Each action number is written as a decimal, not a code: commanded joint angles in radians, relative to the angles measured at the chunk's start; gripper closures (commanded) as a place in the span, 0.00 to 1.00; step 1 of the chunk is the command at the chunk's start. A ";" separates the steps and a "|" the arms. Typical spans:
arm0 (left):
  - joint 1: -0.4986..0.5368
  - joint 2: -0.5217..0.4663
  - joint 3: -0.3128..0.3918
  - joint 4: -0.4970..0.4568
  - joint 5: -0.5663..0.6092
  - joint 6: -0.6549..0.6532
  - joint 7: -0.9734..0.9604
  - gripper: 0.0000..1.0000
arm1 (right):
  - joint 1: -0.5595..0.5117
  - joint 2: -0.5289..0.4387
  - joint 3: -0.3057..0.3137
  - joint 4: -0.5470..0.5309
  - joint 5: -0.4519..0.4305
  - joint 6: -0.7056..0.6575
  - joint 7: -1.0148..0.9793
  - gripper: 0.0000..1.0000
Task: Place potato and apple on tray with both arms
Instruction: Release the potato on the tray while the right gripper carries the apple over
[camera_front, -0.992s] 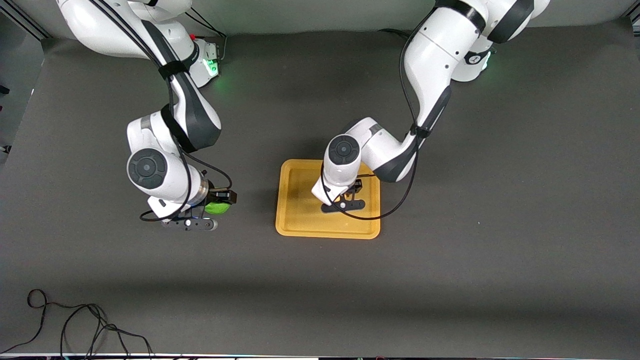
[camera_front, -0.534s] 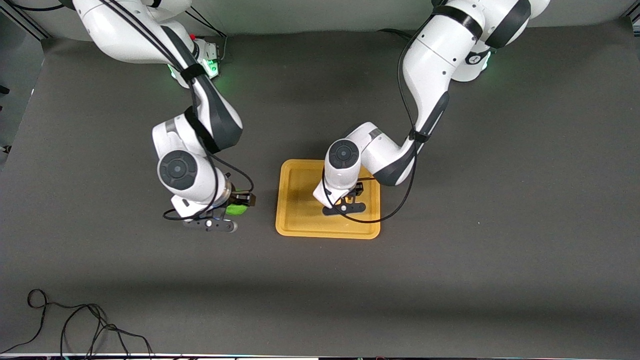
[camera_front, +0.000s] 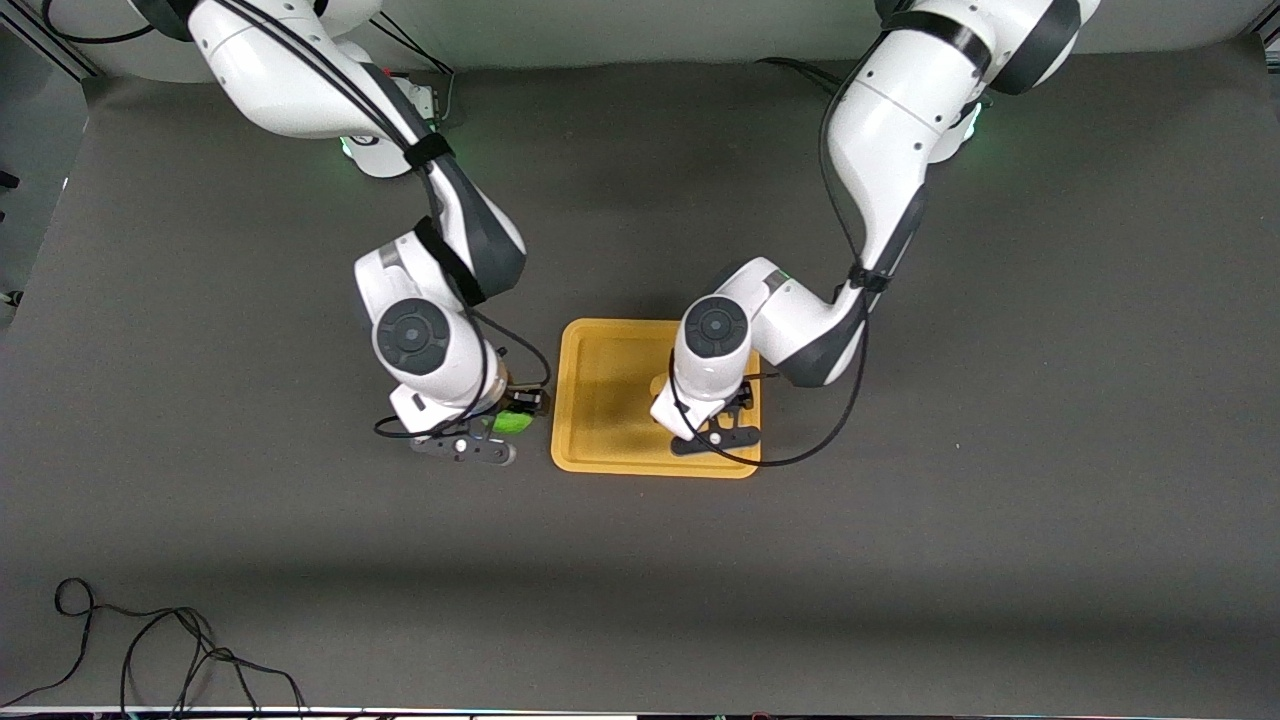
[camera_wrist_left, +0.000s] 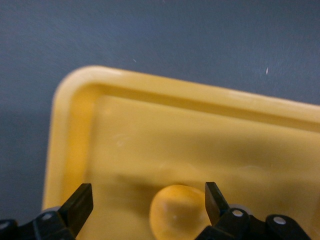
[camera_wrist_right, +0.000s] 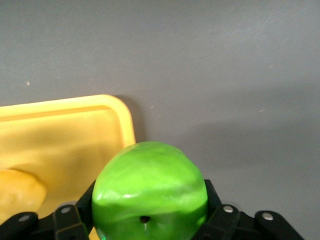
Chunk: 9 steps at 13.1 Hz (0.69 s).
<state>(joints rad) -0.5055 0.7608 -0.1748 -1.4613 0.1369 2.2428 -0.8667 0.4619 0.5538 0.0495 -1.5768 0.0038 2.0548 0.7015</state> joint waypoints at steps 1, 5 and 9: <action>0.045 -0.109 -0.014 -0.019 -0.089 -0.101 0.081 0.00 | 0.055 0.057 -0.007 0.072 0.013 0.018 0.113 0.44; 0.233 -0.240 -0.014 -0.019 -0.270 -0.315 0.361 0.00 | 0.127 0.147 -0.007 0.119 0.015 0.077 0.176 0.41; 0.500 -0.377 -0.012 -0.013 -0.358 -0.605 0.691 0.00 | 0.178 0.202 -0.008 0.116 0.004 0.103 0.199 0.40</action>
<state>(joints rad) -0.0993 0.4530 -0.1716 -1.4519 -0.1869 1.7347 -0.2953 0.6253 0.7218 0.0511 -1.5006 0.0038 2.1598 0.8797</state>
